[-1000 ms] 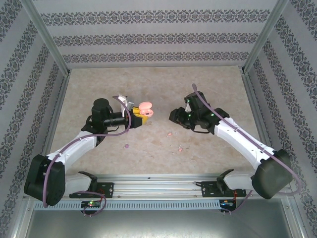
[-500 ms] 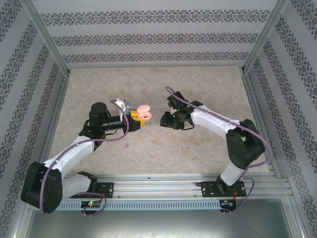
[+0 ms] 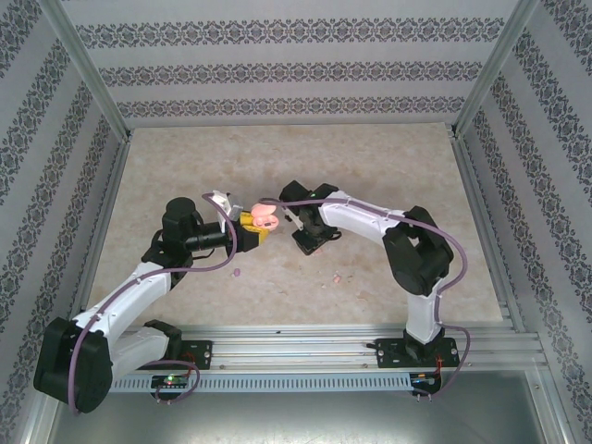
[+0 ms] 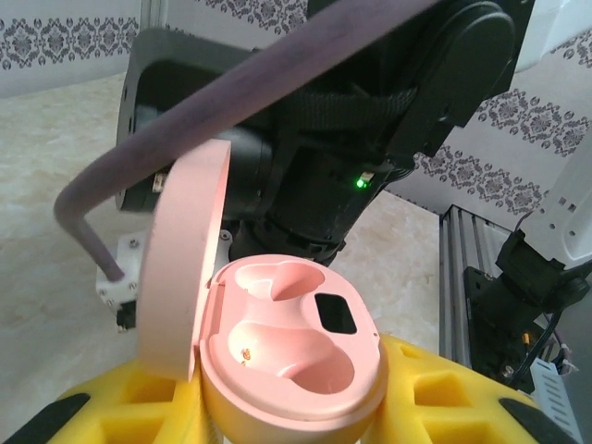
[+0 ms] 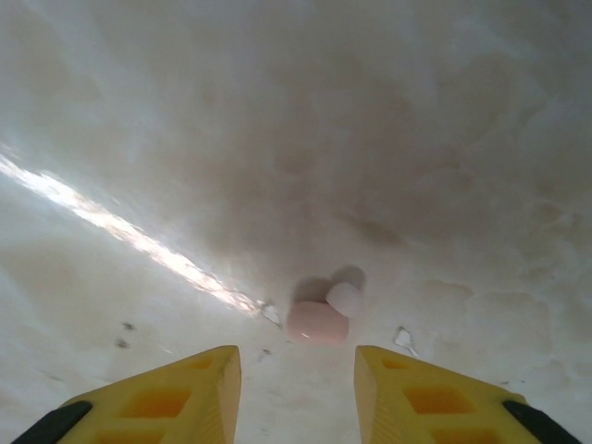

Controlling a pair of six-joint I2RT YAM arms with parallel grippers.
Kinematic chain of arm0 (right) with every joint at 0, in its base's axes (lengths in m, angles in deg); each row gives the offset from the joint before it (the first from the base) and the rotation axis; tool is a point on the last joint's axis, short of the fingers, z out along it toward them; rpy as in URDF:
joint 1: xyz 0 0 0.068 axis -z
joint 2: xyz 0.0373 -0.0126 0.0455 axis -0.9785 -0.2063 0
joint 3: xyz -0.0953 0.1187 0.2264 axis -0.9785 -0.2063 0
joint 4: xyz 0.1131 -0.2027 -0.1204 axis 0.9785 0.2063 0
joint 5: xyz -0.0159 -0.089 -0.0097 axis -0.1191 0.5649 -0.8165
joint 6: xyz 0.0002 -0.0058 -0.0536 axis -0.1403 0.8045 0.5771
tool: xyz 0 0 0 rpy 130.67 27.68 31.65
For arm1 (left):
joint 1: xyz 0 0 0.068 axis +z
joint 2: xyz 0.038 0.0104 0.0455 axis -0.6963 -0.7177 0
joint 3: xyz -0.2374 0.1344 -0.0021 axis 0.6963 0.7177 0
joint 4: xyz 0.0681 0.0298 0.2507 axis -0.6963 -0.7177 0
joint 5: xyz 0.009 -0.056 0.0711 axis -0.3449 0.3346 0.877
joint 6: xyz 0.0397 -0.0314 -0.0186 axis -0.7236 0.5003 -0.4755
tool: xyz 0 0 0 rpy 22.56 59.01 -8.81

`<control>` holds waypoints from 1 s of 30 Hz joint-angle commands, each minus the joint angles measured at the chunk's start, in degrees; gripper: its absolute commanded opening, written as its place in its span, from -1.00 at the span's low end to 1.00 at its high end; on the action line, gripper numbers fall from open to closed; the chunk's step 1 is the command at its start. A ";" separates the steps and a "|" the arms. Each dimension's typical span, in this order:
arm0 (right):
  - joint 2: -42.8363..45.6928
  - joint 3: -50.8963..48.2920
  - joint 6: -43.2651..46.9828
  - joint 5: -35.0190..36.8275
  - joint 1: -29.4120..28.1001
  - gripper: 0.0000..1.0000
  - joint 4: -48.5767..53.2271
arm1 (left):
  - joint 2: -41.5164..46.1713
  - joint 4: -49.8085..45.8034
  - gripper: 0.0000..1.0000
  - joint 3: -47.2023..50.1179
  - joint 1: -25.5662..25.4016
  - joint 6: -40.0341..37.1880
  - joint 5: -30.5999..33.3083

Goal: Insert the wireless bluetooth earbuds into the charging case

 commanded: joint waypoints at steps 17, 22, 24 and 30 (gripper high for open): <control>-7.42 3.63 14.54 8.73 -2.33 -0.19 4.33 | 1.67 -4.10 -0.72 -0.85 0.38 -2.99 0.28; -7.86 3.54 14.00 8.75 -1.29 -0.43 4.61 | 1.65 -4.22 -0.73 -1.04 0.38 -3.13 0.35; -7.96 4.05 13.33 8.55 -0.55 -0.49 5.04 | 1.63 -4.39 -0.72 -1.07 0.42 -3.13 0.27; -8.35 6.17 10.01 5.75 1.55 -0.63 6.26 | 1.84 -4.18 -0.72 -0.99 0.40 -2.78 0.23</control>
